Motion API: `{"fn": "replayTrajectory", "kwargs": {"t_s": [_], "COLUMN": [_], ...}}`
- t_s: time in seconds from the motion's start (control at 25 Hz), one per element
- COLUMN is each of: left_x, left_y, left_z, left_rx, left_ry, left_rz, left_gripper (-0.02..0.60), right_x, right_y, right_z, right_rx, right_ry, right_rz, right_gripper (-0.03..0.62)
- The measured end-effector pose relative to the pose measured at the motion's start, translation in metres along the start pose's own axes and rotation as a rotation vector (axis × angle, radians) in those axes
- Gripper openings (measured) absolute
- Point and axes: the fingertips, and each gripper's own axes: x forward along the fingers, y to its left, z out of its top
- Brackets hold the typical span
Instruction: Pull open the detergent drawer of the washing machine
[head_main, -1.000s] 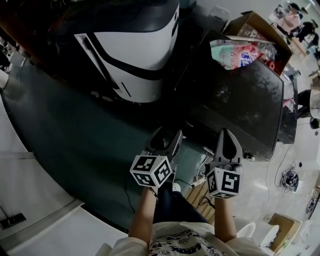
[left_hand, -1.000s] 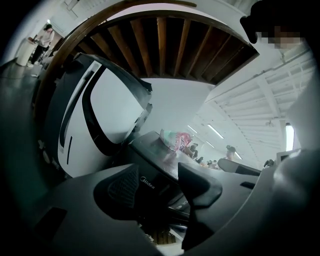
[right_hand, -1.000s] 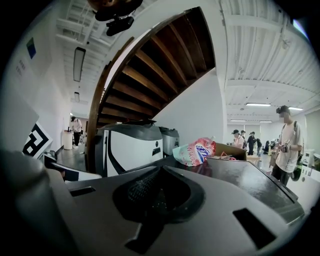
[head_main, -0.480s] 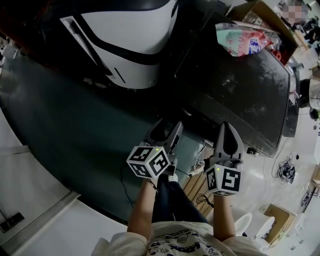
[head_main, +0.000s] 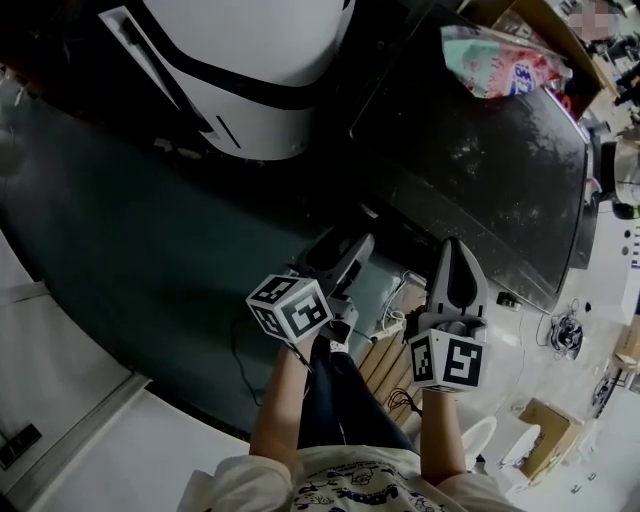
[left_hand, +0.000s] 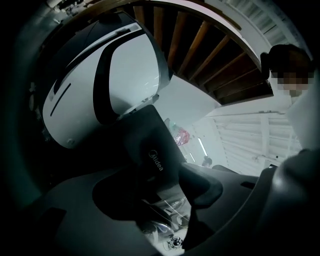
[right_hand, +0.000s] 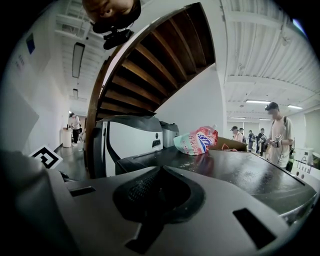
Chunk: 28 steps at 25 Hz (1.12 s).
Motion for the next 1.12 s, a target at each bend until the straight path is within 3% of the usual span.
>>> {"fn": "replayTrajectory", "kwargs": {"t_s": [0.4,0.84,1.12], "left_x": [0.021,0.036,0.040], "left_y": [0.027,0.036,0.038], "left_z": [-0.015,-0.017,-0.017], "left_rx": [-0.117,-0.263,-0.287], "left_ry": [-0.026,-0.083,-0.108], "left_rz": [-0.066,-0.201,-0.272], "left_gripper": [0.249,0.249,0.249], "right_x": [0.009,0.018,0.021], "right_y": [0.003,0.001,-0.003], "right_z": [-0.018,-0.033,-0.037], "right_rx": [0.021,0.045,0.056], "right_ry": [-0.005,-0.010,-0.029], "right_rz": [-0.012,-0.032,-0.047], "right_gripper": [0.014,0.014,0.014]}}
